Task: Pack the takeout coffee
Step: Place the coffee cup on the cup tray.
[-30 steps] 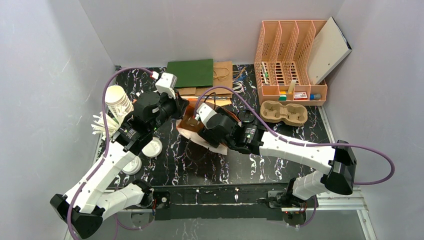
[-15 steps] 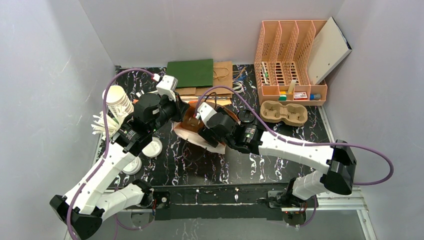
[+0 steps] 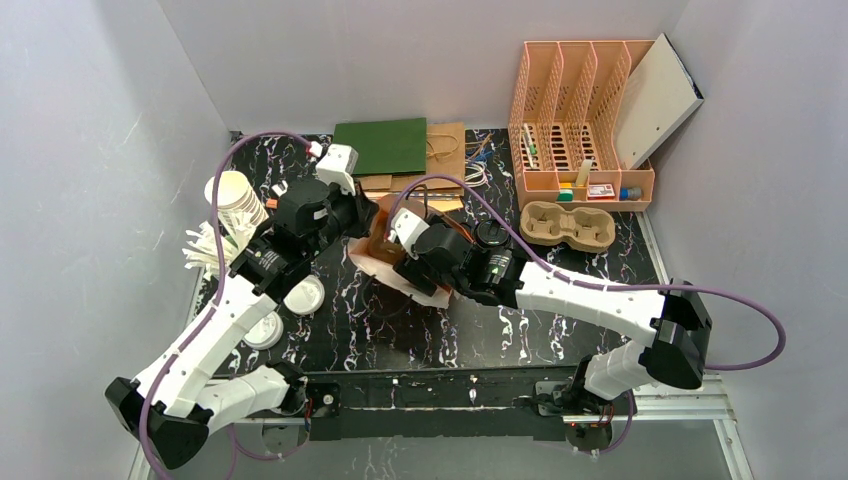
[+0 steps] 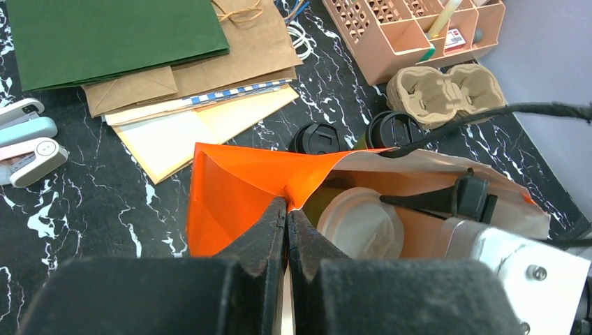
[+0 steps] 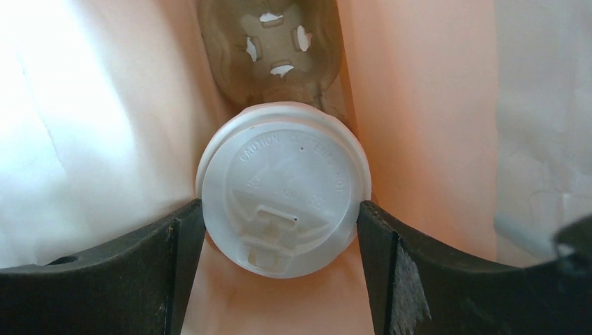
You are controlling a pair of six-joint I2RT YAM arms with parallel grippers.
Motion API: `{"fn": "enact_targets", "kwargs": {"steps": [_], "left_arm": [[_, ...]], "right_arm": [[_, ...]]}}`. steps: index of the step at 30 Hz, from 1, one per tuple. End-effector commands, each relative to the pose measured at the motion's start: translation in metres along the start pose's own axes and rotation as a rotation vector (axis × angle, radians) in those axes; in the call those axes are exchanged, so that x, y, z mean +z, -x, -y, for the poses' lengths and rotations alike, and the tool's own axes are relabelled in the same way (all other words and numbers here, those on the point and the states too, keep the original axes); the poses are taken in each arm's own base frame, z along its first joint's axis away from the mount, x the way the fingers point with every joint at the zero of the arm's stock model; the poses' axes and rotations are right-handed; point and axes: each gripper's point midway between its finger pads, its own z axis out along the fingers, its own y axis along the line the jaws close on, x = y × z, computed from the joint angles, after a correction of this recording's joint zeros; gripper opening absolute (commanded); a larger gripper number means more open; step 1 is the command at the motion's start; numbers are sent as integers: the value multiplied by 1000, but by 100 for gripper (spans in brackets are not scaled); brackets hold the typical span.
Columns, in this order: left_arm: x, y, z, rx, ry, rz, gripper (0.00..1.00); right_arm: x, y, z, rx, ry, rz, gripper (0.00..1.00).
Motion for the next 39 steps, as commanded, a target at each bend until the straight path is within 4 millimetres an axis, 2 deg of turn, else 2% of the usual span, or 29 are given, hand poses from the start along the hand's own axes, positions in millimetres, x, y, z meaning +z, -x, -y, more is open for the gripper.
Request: {"fn": "enact_targets", "kwargs": {"steps": [1,10,17,29,35,39], "left_arm": [[1,18,6,-1,-4,34,0],[16,30,16,1,-35,40,0],[16,39,19,5,-45,56,0],[14,38,19,7,-41,36,0],[8,35,19,44,-56,38,0],[4,31,21,58,-78,31,0]], "right_arm": [[-3,4,-6,-42,56,-10,51],[-5,7,-4,-105,60,-28,50],[-1,2,-4,-134,58,-47,50],[-3,9,10,-187,-2,-30,49],[-3,-3,9,-133,34,-55,49],[1,-9,13,-159,30,-79,49]]}}
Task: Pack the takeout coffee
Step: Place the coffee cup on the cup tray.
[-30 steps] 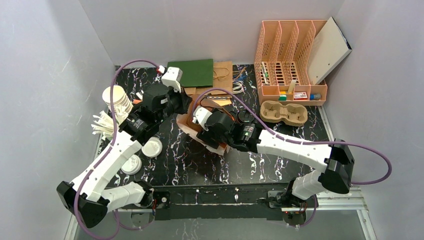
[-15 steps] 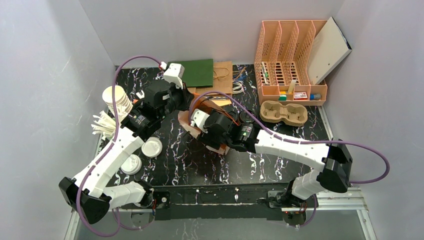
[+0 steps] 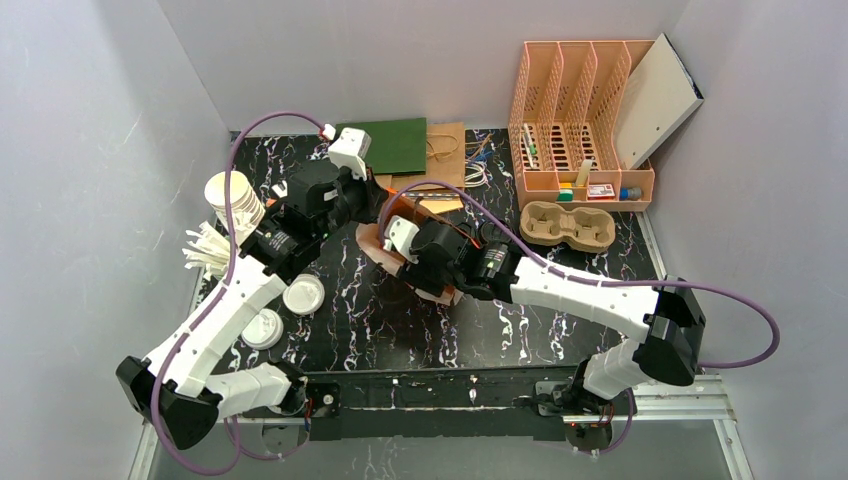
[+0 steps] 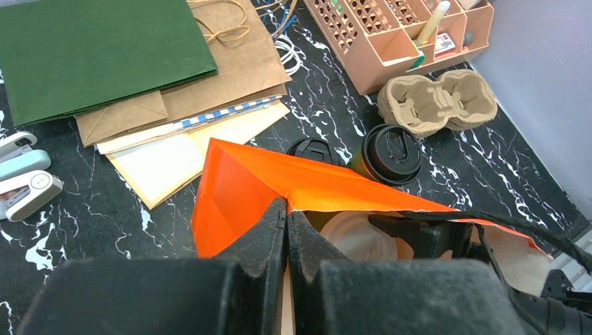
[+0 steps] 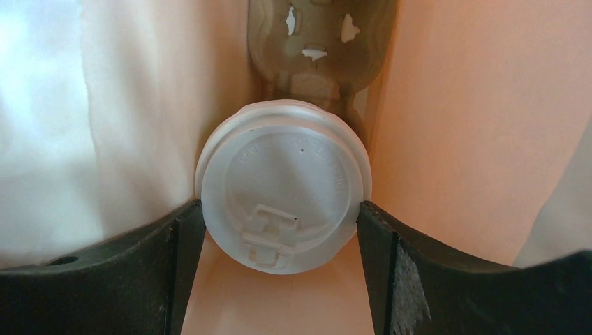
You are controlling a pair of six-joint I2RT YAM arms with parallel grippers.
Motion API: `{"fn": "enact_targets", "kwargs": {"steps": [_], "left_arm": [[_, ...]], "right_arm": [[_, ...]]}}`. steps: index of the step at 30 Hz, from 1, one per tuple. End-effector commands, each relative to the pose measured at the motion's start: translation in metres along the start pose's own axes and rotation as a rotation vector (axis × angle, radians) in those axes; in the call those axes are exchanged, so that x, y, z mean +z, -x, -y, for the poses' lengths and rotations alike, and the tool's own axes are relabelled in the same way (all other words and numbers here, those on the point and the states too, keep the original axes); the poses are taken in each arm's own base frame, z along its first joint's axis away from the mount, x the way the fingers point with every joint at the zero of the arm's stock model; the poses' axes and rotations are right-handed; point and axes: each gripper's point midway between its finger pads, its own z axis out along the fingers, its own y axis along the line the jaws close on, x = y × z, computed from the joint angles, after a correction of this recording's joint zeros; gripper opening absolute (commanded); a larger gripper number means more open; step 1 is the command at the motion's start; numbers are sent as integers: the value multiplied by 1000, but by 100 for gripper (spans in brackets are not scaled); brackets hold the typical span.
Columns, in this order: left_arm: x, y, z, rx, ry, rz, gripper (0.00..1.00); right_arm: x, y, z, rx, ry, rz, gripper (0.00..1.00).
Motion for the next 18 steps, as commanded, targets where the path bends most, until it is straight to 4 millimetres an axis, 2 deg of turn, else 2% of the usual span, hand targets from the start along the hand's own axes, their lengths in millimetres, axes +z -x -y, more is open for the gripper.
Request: {"fn": "enact_targets", "kwargs": {"steps": [1,5,8,18], "left_arm": [[-17,10,11,30,-60,35,0],[-18,9,12,34,-65,33,0],[-20,2,18,34,-105,8,0],[-25,-25,21,17,-146,-62,0]], "right_arm": [[-1,0,12,5,-11,-7,49],[5,-5,22,21,-12,-25,49],[7,-5,26,31,-15,-21,49],[14,6,36,53,-42,5,49]]}}
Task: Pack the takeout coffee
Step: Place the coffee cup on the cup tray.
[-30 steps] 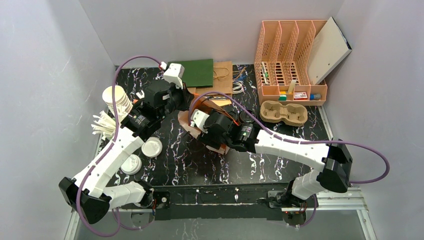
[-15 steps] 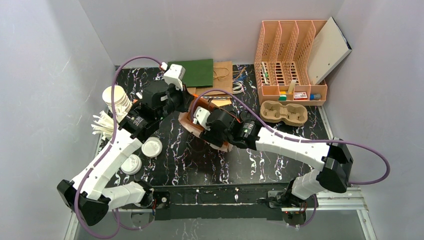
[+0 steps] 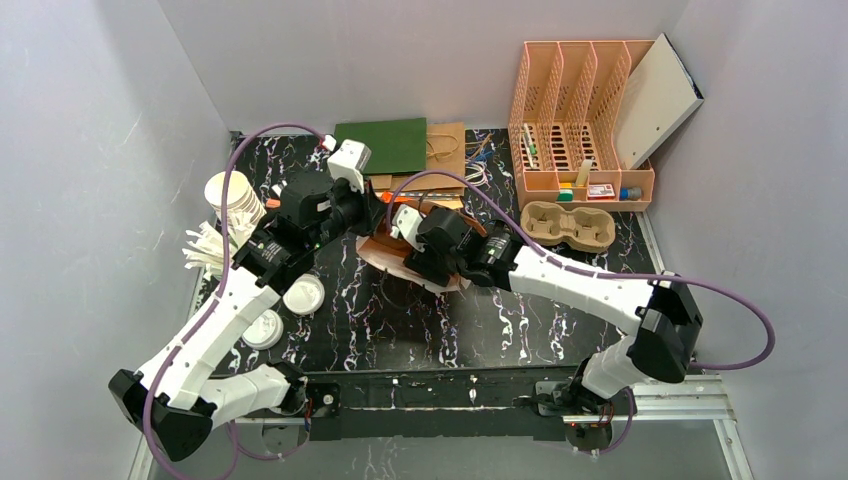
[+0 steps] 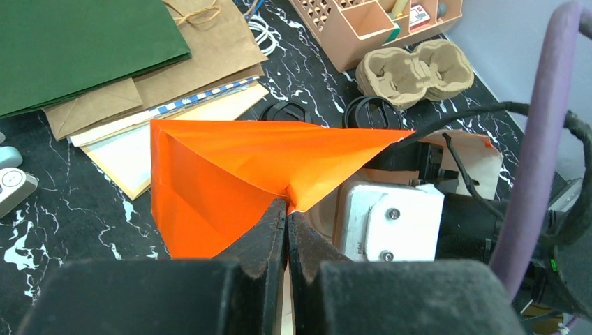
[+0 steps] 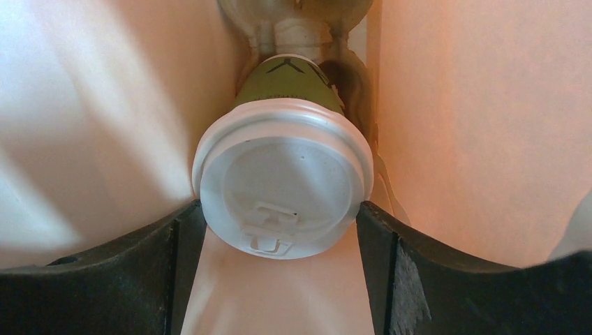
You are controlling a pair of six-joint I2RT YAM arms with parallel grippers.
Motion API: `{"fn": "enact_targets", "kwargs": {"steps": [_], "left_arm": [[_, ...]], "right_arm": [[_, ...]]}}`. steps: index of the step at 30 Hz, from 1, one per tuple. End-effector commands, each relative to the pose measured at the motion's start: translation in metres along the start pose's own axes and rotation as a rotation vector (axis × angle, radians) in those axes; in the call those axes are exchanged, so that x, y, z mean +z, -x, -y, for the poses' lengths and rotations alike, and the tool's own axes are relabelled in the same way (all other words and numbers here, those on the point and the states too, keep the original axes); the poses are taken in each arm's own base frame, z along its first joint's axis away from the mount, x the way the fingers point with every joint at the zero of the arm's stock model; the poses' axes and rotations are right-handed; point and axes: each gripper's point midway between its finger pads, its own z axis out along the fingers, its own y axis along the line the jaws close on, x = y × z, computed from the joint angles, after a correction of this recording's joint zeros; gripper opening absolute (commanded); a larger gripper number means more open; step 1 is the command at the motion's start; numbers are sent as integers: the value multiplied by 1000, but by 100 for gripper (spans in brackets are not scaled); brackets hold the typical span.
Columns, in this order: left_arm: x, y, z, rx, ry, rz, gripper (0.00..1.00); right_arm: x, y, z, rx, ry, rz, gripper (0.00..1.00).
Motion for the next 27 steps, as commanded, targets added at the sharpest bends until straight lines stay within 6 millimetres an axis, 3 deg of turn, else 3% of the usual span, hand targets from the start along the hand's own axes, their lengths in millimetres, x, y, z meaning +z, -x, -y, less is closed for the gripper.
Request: {"fn": "enact_targets", "kwargs": {"steps": [1,11,20,27], "left_arm": [[-9,-14,12,-7,-66,-46,0],[-14,-27,15,-13,-88,-101,0],[-16,-30,16,-26,-88,-120,0],[-18,-34,20,-43,-106,-135,0]], "right_arm": [[1,24,14,29,-34,64,49],[13,25,19,24,-53,63,49],[6,37,32,49,-102,114,49],[12,34,32,39,-110,105,49]]}}
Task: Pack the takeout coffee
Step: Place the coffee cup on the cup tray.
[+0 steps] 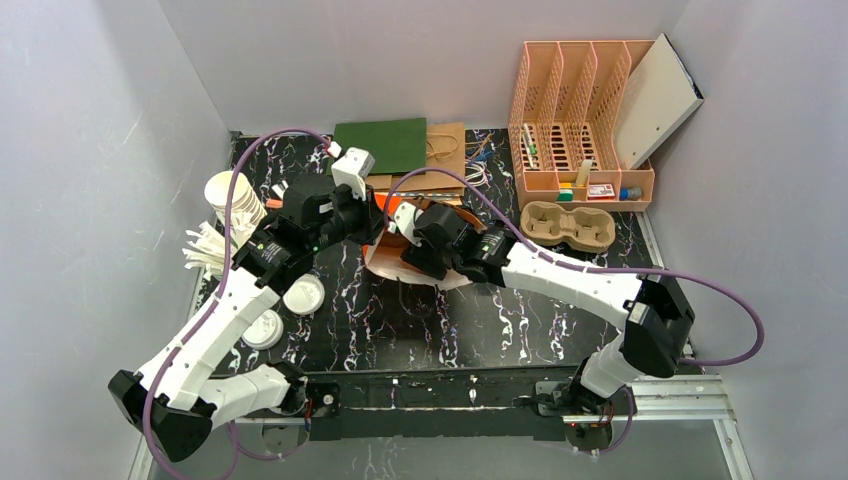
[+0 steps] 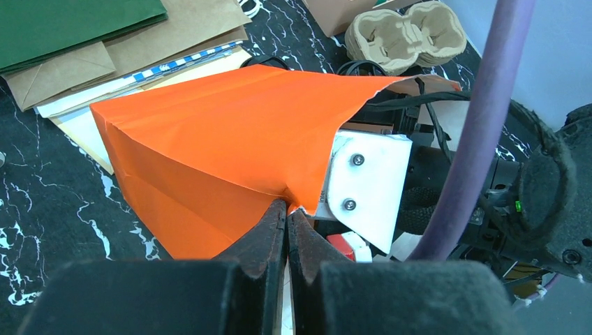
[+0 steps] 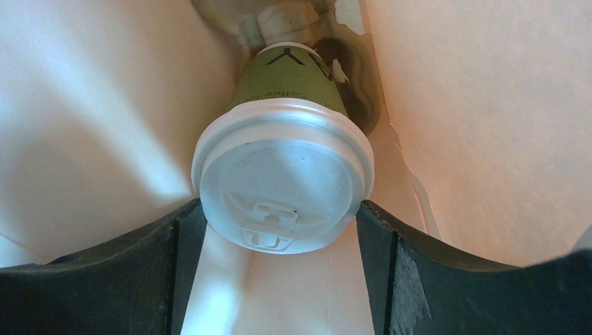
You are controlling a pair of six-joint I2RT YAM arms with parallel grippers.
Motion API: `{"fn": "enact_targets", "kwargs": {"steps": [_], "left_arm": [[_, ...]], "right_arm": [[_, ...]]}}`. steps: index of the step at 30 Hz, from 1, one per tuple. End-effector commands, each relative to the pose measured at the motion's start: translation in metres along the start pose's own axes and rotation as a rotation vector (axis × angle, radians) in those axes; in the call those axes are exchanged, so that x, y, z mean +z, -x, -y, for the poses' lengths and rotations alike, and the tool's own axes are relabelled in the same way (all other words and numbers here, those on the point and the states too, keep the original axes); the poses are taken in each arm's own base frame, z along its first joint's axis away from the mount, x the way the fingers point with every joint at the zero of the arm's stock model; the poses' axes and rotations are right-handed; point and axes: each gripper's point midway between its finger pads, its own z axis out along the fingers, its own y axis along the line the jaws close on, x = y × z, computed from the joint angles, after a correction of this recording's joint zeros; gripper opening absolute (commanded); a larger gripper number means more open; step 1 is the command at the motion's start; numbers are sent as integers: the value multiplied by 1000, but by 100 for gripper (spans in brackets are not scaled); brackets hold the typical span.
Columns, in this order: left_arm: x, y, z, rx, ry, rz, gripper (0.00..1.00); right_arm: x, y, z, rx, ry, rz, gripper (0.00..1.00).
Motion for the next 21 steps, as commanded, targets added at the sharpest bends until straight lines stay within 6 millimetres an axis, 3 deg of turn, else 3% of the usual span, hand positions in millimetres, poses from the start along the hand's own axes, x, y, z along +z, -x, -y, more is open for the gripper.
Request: {"fn": "enact_targets", "kwargs": {"steps": [1,21], "left_arm": [[-11,-11,13,-23,-62,-40,0],[-19,-26,17,-51,-80,-102,0]], "right_arm": [[-3,28,21,46,-70,93,49],[16,22,15,59,-39,81,49]]}}
